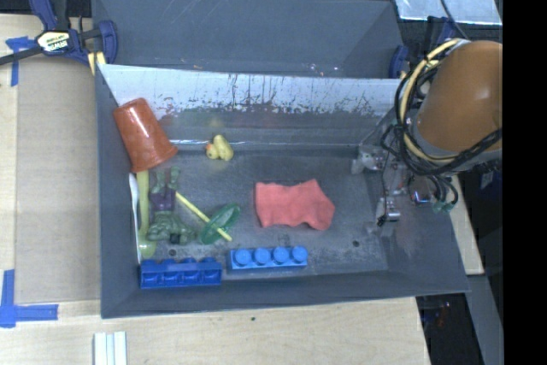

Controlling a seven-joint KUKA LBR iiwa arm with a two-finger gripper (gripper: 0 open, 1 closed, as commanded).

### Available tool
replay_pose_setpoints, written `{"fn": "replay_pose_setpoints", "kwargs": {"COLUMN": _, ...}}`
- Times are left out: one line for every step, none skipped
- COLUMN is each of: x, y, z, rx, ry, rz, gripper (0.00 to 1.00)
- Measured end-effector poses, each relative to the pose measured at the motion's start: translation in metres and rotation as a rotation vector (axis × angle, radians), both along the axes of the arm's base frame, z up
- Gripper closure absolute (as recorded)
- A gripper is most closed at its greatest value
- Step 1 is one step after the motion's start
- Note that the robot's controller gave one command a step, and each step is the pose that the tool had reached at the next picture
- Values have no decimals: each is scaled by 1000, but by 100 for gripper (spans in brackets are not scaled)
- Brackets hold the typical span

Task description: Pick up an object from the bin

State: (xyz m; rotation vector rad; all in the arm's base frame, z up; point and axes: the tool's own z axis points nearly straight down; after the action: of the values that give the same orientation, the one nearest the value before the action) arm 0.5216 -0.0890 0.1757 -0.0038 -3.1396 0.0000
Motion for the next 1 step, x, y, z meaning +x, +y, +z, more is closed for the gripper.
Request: {"fn": "replay_pose_setpoints", "kwargs": {"x": 2, "y": 0, "z": 2, "rx": -1, "ry": -6, "rz": 3, "gripper": 0}}
